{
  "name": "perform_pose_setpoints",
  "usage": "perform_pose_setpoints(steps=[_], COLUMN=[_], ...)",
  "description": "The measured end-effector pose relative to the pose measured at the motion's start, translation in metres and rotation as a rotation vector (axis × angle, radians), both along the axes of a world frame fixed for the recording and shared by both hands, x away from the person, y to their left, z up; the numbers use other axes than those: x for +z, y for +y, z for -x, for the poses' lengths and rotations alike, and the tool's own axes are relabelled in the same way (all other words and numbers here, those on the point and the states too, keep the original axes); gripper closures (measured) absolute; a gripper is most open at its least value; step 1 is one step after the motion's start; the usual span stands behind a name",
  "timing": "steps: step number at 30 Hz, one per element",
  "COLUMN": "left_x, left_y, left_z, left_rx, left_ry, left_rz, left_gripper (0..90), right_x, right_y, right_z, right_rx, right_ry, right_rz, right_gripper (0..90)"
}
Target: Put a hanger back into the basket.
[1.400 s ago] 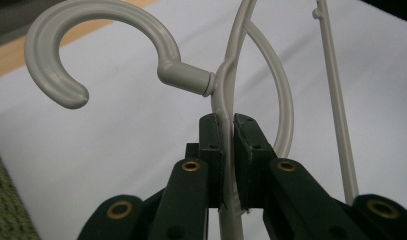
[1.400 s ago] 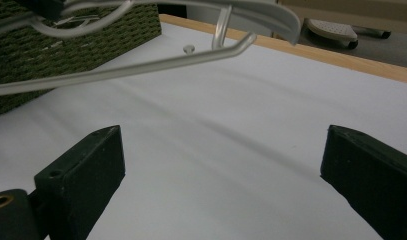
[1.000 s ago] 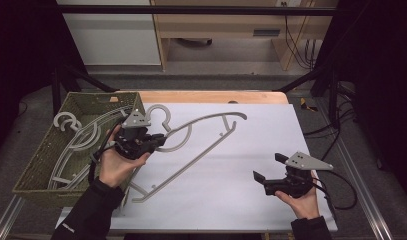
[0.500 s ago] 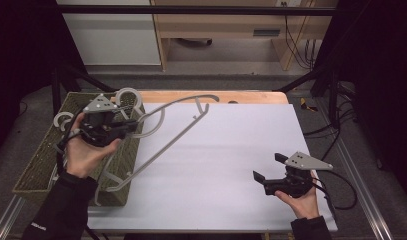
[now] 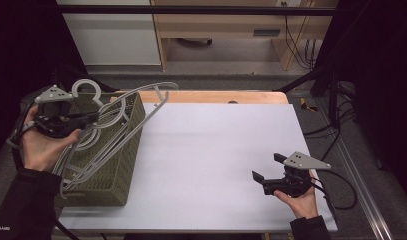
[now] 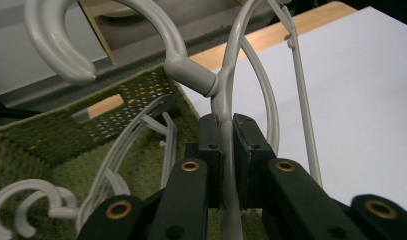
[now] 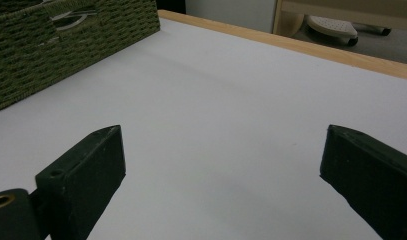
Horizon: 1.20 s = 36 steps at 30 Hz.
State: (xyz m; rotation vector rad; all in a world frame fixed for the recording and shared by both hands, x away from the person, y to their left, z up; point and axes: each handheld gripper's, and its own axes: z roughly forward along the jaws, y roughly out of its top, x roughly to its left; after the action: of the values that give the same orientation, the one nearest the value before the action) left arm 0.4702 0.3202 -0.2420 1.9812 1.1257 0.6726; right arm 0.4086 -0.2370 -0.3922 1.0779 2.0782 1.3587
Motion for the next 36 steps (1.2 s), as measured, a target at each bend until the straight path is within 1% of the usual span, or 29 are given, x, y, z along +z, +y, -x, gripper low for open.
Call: perform_pose_setpoints(steps=[2,3,5,7,10,12,15,17,18,21,23,25,26,27,31,36], left_x=[0.002,0.002,0.005,0.007,0.009,0.01,0.009,0.007,0.006,0.001,-0.003,-0.006,-0.008,-0.01,-0.017,-0.027], left_y=[0.007,0.007,0.016,0.024,0.037,0.045,0.053,0.057,0.059,0.065,0.069,0.073,0.074,0.076,0.082,0.089], left_z=[0.0,0.0,-0.002,-0.003,-0.004,-0.006,-0.009,-0.011,-0.012,-0.016,-0.02,-0.023,-0.025,-0.027,-0.033,-0.04], left_rx=[0.011,0.011,0.018,0.034,0.039,0.042,0.052,0.061,0.064,0.074,0.081,0.086,0.087,0.089,0.092,0.094], left_ry=[-0.002,-0.002,0.002,-0.003,-0.023,-0.028,-0.037,-0.041,-0.038,-0.047,-0.038,-0.035,-0.027,-0.032,-0.026,-0.009], left_rz=[-0.007,-0.007,-0.022,-0.02,0.005,0.019,0.0,-0.009,-0.006,-0.003,0.0,-0.005,-0.009,-0.006,0.001,-0.003], left_gripper=[83.3,83.3,83.3,83.3,83.3,83.3,83.2,83.2,83.2,83.2,83.2,83.2,83.2,83.2,83.2,83.2], right_x=[0.0,0.0,0.0,0.0,0.0,0.0,0.0,-0.001,-0.001,-0.002,-0.003,-0.003,-0.003,-0.003,-0.003,-0.004], right_y=[0.0,0.0,-0.001,0.0,-0.001,-0.001,-0.001,-0.001,0.0,0.0,0.0,0.0,0.0,0.0,-0.001,-0.001], right_z=[0.0,0.0,0.0,0.0,0.0,0.0,-0.001,-0.001,-0.002,-0.002,-0.003,-0.003,-0.003,-0.003,-0.003,-0.004], right_rx=[0.001,0.001,0.001,-0.002,-0.002,-0.003,-0.005,-0.005,-0.005,-0.005,-0.005,-0.004,-0.004,-0.004,-0.008,-0.013], right_ry=[0.0,0.0,-0.001,0.0,-0.002,-0.001,0.003,0.001,0.001,0.006,0.006,0.008,0.008,0.007,0.009,0.015], right_rz=[0.001,0.001,0.001,0.002,0.0,0.001,0.001,0.002,0.002,0.006,0.007,0.007,0.007,0.008,0.006,0.007], right_gripper=[4.7,4.7,4.7,4.7,4.7,4.7,4.7,4.7,4.7,4.7,4.7,4.7,4.7,4.7,4.6,4.5])
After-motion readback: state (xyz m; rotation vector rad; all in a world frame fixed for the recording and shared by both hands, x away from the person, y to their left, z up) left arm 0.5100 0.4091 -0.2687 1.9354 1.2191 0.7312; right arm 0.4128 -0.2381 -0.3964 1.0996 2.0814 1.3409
